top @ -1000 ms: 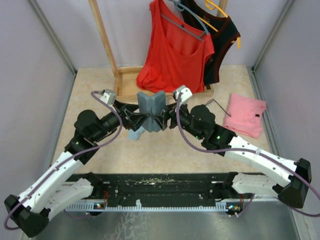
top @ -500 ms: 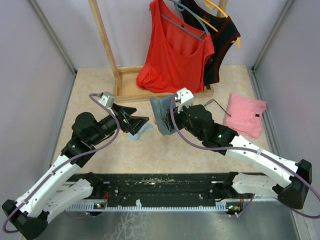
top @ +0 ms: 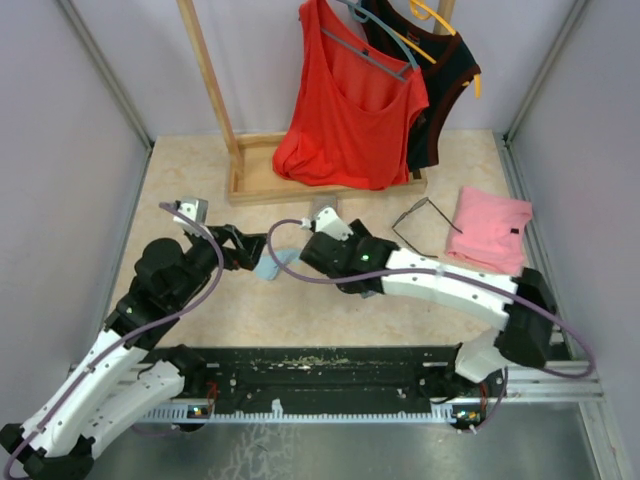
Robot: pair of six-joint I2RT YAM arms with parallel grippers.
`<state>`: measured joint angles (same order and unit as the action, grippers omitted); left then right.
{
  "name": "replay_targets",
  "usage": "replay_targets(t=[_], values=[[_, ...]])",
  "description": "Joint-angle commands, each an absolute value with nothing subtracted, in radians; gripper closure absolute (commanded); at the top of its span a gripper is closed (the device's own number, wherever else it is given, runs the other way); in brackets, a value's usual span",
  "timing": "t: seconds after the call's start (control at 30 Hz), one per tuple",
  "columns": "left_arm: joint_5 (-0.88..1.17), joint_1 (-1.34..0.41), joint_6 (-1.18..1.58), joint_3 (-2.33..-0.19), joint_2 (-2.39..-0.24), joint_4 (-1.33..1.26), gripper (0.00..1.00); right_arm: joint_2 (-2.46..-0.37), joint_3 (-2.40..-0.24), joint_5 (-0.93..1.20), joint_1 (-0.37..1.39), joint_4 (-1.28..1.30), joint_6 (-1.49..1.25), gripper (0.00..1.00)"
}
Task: Organize the sunglasses
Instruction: Place the sunglasses case at the center of the board.
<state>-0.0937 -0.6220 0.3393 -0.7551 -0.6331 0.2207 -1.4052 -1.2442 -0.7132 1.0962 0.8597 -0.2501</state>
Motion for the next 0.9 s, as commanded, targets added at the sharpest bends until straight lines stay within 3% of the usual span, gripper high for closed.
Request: replay_targets(t=[0.0,0.2,0.47,0.87], values=[[-0.242,-0.626,0.33,-0.755,-0.569,0.282,0.01,-1.567,-1.367,-0.993,1.163,1.147,-0.369,1.0],[-0.259,-0.626,0.31,-0.773,-0.518,0.313,0.01,-1.835,-1.413,-1.144,1.19,1.338,-0.494,1.0],[-0.242,-0.626,0.329,-0.771,-0.499,0.334,0.01,-1.923,-1.37,-1.219,1.202,1.251,-0.479,0.89],[-0.216,-0.626,0.345,-0.756,-0.498,0.333,0.01,-2.058,-1.339,-1.262,1.237,1.187,-0.464,0.84]])
